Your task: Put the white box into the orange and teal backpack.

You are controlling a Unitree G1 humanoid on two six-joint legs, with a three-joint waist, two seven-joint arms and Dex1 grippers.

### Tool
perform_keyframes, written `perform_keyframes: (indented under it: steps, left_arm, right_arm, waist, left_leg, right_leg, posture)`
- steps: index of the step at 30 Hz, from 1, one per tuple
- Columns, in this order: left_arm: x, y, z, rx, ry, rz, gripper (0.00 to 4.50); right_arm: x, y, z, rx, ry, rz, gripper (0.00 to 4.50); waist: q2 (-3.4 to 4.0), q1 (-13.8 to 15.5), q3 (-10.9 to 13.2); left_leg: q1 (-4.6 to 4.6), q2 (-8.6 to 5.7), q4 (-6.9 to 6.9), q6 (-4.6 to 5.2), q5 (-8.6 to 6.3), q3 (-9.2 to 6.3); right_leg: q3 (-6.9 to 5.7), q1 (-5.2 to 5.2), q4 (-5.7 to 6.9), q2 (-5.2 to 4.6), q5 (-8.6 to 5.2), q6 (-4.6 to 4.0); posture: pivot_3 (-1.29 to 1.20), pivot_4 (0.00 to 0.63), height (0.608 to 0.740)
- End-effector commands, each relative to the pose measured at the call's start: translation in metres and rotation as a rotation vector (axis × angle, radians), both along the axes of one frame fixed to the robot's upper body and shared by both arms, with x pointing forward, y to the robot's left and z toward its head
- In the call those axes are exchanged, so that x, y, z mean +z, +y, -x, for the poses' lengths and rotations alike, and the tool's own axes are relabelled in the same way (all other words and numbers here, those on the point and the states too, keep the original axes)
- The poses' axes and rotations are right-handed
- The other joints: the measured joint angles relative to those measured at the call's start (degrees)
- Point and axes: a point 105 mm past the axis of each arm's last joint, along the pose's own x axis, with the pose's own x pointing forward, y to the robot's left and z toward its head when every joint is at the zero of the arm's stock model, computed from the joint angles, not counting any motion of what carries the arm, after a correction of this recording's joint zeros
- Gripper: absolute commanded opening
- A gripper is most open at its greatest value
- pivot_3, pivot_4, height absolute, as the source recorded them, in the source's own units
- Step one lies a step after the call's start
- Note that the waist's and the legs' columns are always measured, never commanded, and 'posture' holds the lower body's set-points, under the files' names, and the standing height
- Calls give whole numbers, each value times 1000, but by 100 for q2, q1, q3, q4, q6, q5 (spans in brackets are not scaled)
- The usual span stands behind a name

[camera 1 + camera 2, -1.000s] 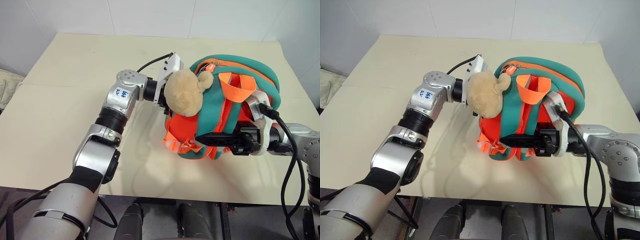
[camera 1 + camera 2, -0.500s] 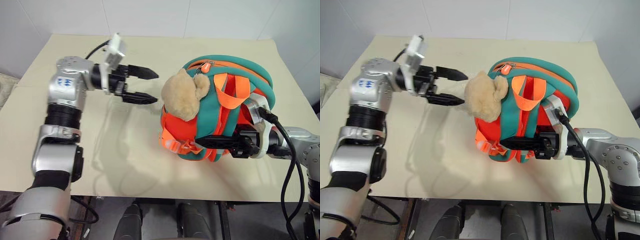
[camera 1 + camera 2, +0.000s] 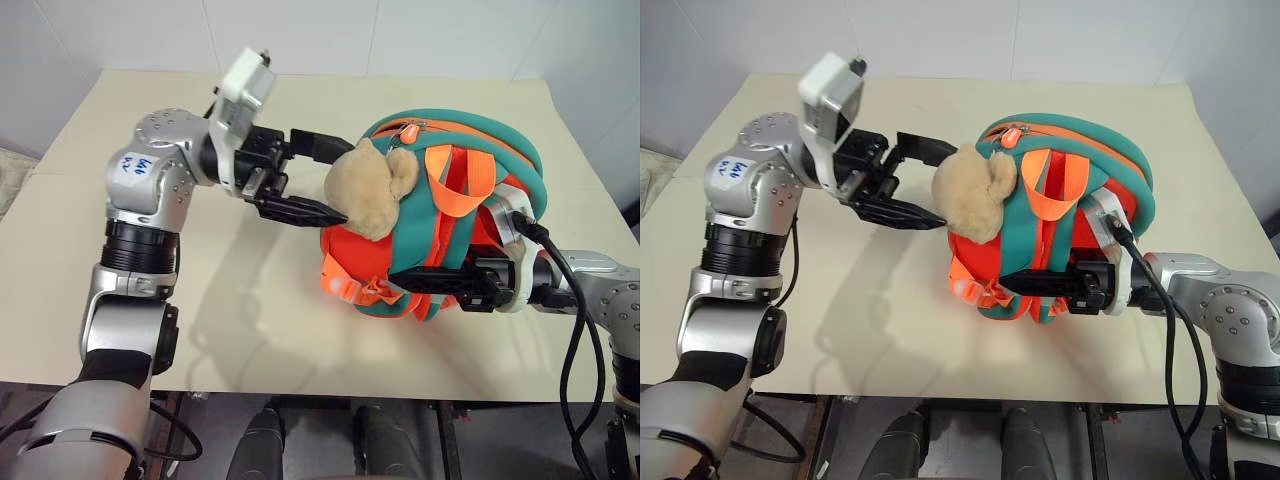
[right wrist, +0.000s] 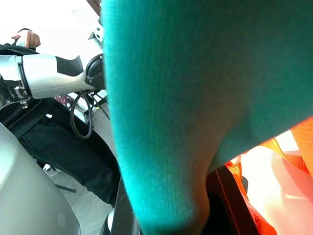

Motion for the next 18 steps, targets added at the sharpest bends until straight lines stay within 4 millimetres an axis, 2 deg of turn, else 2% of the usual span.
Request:
perform_keyframes:
  steps: [1,3,5,10,13,15,18]
  left_arm:
    - [7,-9,-2,20,-51,50,4089]
    - [13,-7,-2,21,-62,73,3677]
    - [17,-3,-1,22,-61,85,3084]
    - [24,27,-7,100,-88,48,1795]
    - [28,49,-21,206,-115,8,1109]
    - [29,67,-33,295,-104,-26,783]
    - [26,86,-50,410,-99,-31,783]
  right_arm:
    - [10,1,3,16,-50,-20,252]
    - [10,2,4,15,-49,-20,252]
    - [9,2,4,13,-48,-21,252]
    - [8,2,4,3,-43,-22,252]
    - [7,2,4,-1,-41,-25,252]
    - [7,2,4,-3,-41,-27,252]
    - [7,3,4,-5,-42,-34,252]
  waist:
    - [0,11,0]
    - [0,12,0]
    - [0,2,0]
    - [0,-22,0]
    - [0,-2,0]
    - [0,-3,0]
    - [0,-2,0]
  left_leg:
    - [-1,0,1,0,0,0]
    - [-1,0,2,0,0,0]
    - [-1,0,2,0,0,0]
    - [0,0,0,0,0,0]
    - [0,0,0,0,0,0]
    - [0,0,1,0,0,0]
    - [0,0,-1,1,0,0]
  right_leg:
    - [0,1,-1,0,0,0]
    - [0,1,-2,-1,0,0]
    - [0,1,-2,-1,0,0]
    - [1,-2,0,0,0,0]
    - [0,-2,1,0,0,0]
    - [0,-1,0,0,0,0]
    - [0,-1,-1,0,0,0]
  posture:
    - [0,150,740]
    - [0,150,740]
    - [0,150,740]
    - [0,150,740]
    - [0,150,740]
    - [0,150,740]
    - [0,150,740]
